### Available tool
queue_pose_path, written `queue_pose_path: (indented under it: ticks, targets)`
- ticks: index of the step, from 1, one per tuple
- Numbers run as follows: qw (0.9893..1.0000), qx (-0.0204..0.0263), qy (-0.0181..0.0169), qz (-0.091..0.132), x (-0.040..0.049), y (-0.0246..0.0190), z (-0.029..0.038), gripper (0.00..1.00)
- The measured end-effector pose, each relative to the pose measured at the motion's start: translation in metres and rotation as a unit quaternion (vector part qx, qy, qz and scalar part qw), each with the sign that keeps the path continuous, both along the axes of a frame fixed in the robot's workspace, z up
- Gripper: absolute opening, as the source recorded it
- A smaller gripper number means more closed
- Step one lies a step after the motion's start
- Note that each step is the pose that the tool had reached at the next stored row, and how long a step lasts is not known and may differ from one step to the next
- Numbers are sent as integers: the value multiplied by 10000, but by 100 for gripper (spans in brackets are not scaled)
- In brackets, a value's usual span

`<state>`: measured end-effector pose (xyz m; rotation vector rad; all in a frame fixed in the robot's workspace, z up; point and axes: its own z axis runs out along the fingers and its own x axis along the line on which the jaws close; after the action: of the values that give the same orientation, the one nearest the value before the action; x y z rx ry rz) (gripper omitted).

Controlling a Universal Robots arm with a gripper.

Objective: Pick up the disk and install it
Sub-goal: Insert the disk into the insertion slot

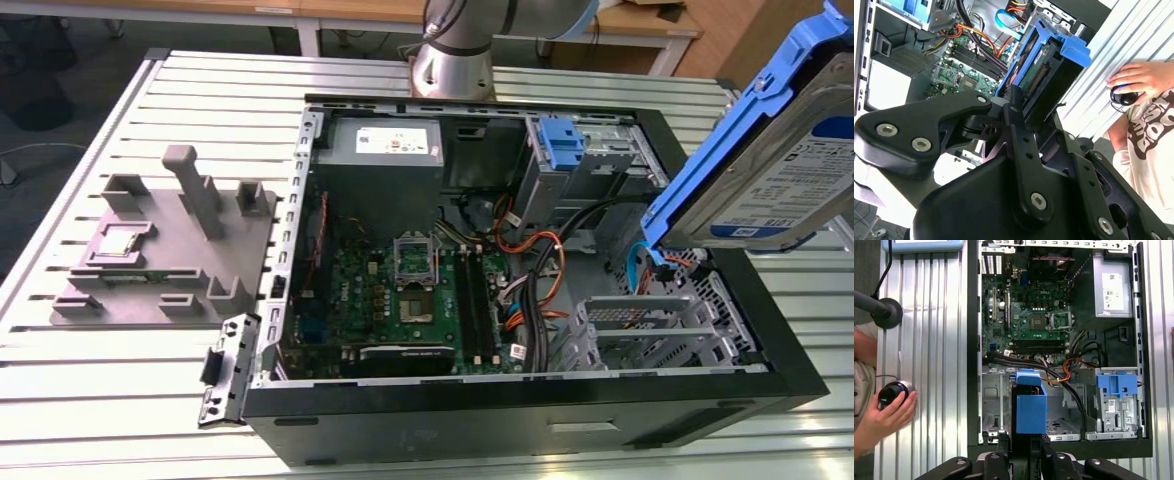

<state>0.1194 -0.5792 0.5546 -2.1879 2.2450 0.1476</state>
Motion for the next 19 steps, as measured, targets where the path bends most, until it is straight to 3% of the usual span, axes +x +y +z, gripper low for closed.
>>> queue_pose_path:
  ticks: [19]
  targets:
    - [10000, 1, -10, 13, 0, -37, -116, 35]
